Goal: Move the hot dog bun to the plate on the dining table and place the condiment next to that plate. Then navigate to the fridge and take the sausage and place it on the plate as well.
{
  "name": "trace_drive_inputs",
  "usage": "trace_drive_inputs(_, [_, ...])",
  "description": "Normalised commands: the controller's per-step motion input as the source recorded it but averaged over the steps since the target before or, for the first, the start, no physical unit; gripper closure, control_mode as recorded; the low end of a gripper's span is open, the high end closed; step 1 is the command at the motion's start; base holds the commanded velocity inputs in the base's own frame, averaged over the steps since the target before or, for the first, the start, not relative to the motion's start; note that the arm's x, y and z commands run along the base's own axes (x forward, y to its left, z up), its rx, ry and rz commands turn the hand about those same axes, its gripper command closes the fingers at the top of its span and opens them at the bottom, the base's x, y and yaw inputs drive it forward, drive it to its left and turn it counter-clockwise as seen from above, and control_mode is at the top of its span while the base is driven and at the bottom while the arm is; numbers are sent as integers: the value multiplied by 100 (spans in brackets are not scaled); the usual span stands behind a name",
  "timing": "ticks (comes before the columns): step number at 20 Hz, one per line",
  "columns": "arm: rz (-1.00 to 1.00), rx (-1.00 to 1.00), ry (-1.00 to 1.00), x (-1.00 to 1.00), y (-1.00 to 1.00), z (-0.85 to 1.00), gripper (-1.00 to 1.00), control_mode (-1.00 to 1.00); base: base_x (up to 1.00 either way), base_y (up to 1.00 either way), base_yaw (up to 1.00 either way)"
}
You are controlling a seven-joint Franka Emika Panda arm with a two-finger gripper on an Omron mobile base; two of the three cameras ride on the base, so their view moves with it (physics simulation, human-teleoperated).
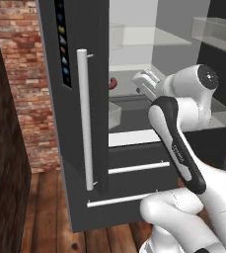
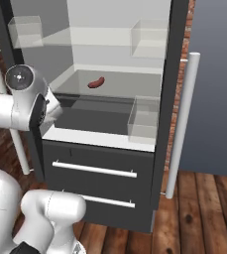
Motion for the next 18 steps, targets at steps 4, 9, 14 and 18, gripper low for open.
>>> trace_drive_inputs(4, [15,34,17,84,-4,-4,-100,-100,0,0,0])
trace_drive_inputs(9, [11,27,10,67,34,-18,-100,-100,0,0,0])
trace_drive_inputs(14, [8,20,7,36,52,-20,-100,-100,0,0,0])
trace_drive_inputs(18, [9,16,1,3,59,-17,-100,-100,0,0,0])
